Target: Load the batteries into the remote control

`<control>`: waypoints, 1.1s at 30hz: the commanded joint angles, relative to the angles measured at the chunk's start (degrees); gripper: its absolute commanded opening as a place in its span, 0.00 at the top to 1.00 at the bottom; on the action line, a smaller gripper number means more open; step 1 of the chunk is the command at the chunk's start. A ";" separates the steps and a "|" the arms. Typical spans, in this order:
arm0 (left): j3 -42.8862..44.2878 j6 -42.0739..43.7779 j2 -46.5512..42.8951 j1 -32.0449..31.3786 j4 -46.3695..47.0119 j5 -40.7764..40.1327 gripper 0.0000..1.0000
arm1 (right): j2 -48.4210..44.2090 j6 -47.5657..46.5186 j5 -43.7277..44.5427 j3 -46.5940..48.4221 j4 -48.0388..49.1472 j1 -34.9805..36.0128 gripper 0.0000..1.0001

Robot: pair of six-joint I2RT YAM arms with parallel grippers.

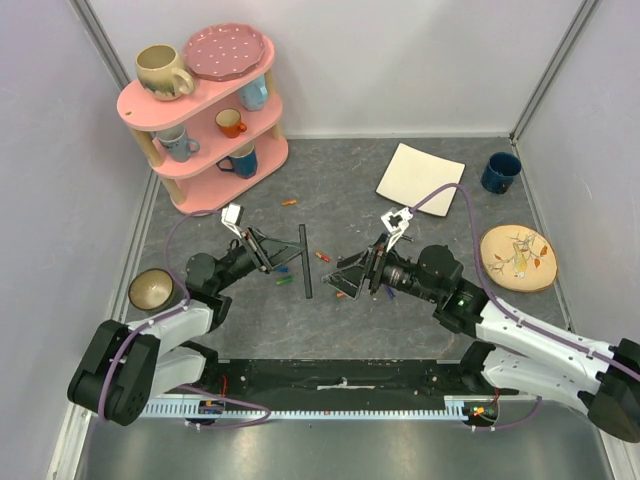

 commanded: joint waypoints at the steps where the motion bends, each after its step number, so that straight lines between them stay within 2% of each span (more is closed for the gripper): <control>1: 3.24 -5.09 -0.41 0.32 25.84 3.75 0.98 | 2.26 0.82 -5.66 1.59 8.89 -0.27 0.02; 8: 4.56 -4.92 -0.50 0.41 24.09 4.19 0.98 | 9.12 2.22 -7.16 1.42 11.34 -0.18 0.05; 16: 5.09 -2.29 -2.87 0.32 18.74 4.98 0.98 | 10.09 4.86 -8.21 0.27 17.41 -0.18 0.07; 23: 6.15 -0.79 -4.54 0.32 13.99 4.37 0.98 | 13.95 6.97 -9.53 0.62 21.01 0.26 0.16; 33: 6.15 1.76 -6.39 0.23 9.85 4.10 0.98 | 16.77 7.76 -10.14 1.94 24.88 2.10 0.15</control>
